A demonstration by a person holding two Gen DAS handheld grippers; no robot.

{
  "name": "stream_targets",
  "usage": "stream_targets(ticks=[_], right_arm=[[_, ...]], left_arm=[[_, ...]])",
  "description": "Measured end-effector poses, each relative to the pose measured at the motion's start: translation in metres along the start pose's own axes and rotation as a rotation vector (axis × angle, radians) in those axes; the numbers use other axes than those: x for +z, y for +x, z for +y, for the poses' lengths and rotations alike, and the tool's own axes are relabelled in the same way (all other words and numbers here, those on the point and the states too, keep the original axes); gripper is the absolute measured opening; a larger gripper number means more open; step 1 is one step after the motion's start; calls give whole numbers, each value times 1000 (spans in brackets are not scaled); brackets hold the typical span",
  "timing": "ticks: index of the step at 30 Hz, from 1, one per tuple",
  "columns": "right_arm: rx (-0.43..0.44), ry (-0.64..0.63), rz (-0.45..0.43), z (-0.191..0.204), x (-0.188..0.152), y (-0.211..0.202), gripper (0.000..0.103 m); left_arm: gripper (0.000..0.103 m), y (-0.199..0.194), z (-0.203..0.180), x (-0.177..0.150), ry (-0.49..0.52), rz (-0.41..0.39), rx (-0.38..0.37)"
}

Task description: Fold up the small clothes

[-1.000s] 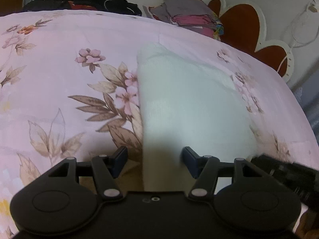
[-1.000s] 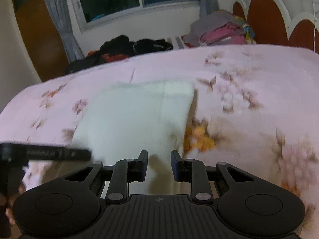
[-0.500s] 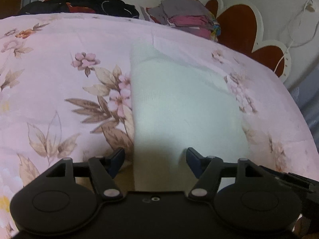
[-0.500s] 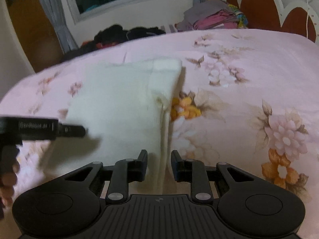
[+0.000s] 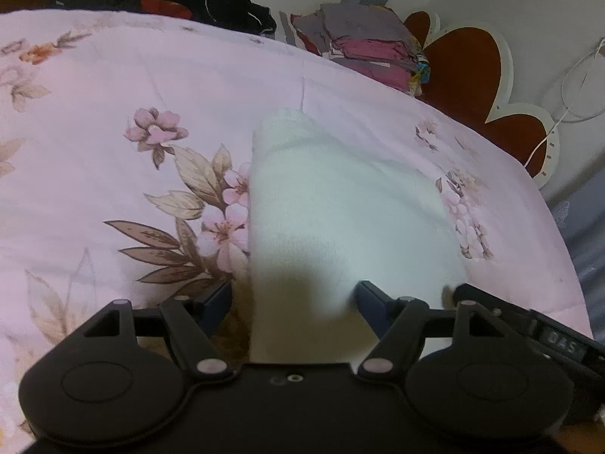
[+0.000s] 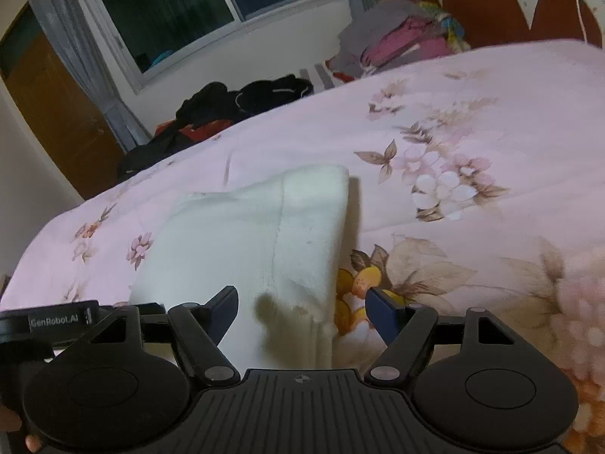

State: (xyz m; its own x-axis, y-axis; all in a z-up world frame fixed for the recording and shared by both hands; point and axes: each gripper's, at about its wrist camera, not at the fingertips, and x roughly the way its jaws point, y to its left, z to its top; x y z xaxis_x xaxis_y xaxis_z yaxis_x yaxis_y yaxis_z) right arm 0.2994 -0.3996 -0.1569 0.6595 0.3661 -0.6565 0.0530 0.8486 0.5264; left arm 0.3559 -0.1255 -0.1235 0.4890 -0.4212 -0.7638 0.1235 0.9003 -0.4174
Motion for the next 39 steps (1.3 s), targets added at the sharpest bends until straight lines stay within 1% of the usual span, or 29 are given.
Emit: stream_targets(ticks=[2,5,6,8,9,10,11,12,13,14,15,16,17,19,24,29,34,36,39], right_arm=[[14,20,20,-5,2,12,74],[54,74,43,-16,1,26,74],[70,99,44,-20,1,29,74],[94,115,27,-22,0,31,74],[100,108,25,-19,0,32,74],[116,106,29,-18,0,33,70],[147,114,44,-18,0,34,61],[153,124,50,-18,0,35,55],[159,128,50,-19,0,35,53],[169,134,55,-21,0,36,51],[186,158,64,-24,1,36,46],[205,187,73,-26,2,37,37],[222,209,80,-27,2,37,35],[212,187,75,-22,3,33,33],[226,121,32,-3,10,11,32],[255,107,16,23,11,-1,32],[286,96,7,71,7,-2,32],[298,78,5,92,4,-2,32],[311,59,-1,135,-4,2,32]], left_arm=[[72,6,1,1,-3,10,-16],[69,12,1,1,3,19,-40],[65,13,0,1,9,23,-52],[63,15,-1,2,9,25,-58],[59,15,0,2,1,29,-69],[52,14,2,2,-16,34,-83],[49,13,4,3,-38,36,-95],[44,11,5,3,-47,35,-102],[40,10,3,3,-44,33,-105],[39,9,2,3,-36,29,-105],[37,9,-1,2,-30,22,-100],[36,8,-2,2,-28,16,-95],[35,7,-4,2,-25,9,-89],[31,4,-8,1,-12,-4,-80],[28,-12,-14,6,15,-25,-87],[27,-40,-10,10,54,-60,-74],[27,-77,18,15,60,-98,-61],[27,-93,35,17,56,-112,-59],[27,-119,69,20,57,-135,-60]])
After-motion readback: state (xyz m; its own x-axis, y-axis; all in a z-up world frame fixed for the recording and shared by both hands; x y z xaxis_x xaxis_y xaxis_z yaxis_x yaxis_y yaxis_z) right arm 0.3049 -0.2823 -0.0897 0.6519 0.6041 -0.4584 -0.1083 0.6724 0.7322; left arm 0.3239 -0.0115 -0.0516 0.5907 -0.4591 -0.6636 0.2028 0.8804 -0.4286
